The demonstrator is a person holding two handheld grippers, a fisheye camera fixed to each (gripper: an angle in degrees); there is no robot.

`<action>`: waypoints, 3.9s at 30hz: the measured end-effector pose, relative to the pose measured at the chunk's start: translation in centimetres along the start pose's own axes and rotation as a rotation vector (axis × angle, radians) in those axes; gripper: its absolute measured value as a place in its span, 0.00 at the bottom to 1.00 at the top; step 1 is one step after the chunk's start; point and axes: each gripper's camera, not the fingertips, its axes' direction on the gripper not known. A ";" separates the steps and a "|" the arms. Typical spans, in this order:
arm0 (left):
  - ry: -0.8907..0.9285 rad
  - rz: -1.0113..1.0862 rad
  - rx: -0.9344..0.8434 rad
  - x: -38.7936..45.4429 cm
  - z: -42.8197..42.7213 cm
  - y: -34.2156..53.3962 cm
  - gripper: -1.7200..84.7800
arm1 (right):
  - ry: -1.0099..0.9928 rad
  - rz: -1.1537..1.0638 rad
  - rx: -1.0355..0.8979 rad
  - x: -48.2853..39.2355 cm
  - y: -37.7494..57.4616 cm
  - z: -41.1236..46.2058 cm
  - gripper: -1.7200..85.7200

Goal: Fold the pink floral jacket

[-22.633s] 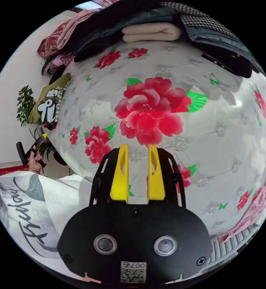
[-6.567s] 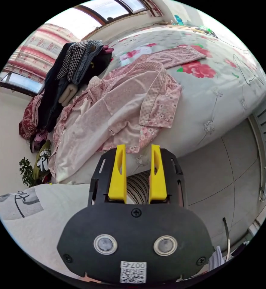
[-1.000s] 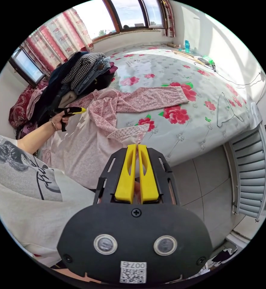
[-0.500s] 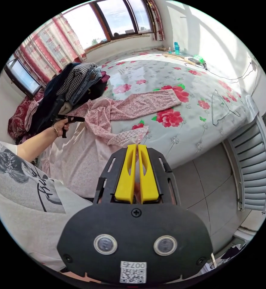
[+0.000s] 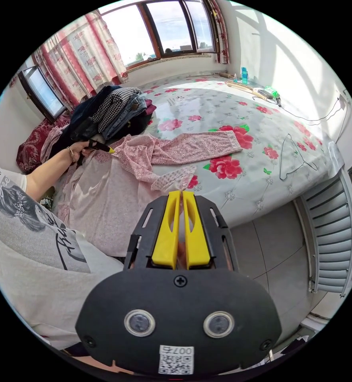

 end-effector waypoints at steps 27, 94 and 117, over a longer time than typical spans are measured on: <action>-0.474 -0.250 -0.015 -7.0 -7.1 2.9 0.01 | -0.682 -0.428 -0.421 -10.8 -3.5 15.6 0.02; -0.041 -0.536 0.112 22.1 5.5 40.8 0.08 | 0.298 -0.315 -0.011 -2.5 -37.1 27.6 0.03; -0.031 -0.543 0.413 25.4 -1.6 51.1 0.01 | -0.067 -0.853 -0.090 -28.8 -36.3 36.2 0.02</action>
